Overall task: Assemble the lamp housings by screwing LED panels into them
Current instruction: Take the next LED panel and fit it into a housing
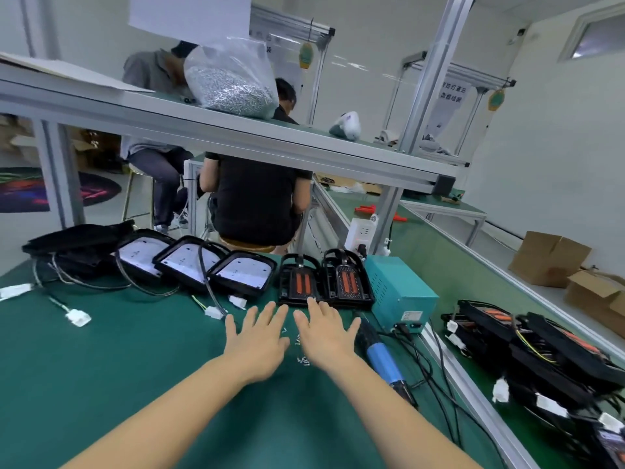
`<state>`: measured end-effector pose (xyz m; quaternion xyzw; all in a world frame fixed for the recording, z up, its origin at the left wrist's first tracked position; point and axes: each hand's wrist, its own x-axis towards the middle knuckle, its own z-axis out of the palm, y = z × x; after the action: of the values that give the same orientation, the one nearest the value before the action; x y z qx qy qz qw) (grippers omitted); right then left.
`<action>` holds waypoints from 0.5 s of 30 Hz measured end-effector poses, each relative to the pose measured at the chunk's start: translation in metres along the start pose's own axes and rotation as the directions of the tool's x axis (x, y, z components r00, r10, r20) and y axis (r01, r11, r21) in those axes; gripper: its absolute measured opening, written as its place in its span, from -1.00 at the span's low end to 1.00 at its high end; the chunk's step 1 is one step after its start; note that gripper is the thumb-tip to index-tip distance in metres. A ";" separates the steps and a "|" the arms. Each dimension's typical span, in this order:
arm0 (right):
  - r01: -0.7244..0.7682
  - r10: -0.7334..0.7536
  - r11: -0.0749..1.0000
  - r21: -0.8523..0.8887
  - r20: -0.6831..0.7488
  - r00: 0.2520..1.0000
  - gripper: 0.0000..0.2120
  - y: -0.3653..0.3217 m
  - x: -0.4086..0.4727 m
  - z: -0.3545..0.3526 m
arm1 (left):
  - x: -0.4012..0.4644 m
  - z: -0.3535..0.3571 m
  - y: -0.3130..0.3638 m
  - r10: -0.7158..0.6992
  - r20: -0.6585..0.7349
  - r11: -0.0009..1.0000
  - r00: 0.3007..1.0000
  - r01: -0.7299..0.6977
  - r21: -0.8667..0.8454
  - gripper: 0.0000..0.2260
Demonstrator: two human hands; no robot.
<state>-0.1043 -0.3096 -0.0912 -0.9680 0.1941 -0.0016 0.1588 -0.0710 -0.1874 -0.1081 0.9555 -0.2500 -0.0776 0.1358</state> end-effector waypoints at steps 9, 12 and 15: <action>0.139 -0.139 0.990 0.004 0.028 0.990 -0.49 -0.052 -0.004 0.048 | -0.041 0.021 -0.082 -0.183 -0.144 0.982 0.972 0.188 0.018 -0.47; 0.156 -0.155 0.987 0.025 -0.032 0.987 -0.46 -0.065 -0.005 0.060 | -0.052 0.033 -0.102 -0.231 -0.210 0.962 0.950 0.256 0.098 -0.47; 0.194 -0.193 0.981 0.003 -0.073 0.978 -0.45 -0.075 -0.003 0.069 | -0.056 0.041 -0.107 -0.201 -0.243 0.960 0.949 0.241 0.145 -0.48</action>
<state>-0.0742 -0.2224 -0.1334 -0.9808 0.1047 -0.0530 0.1555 -0.0795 -0.0792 -0.1746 0.9883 -0.1298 0.0386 0.0703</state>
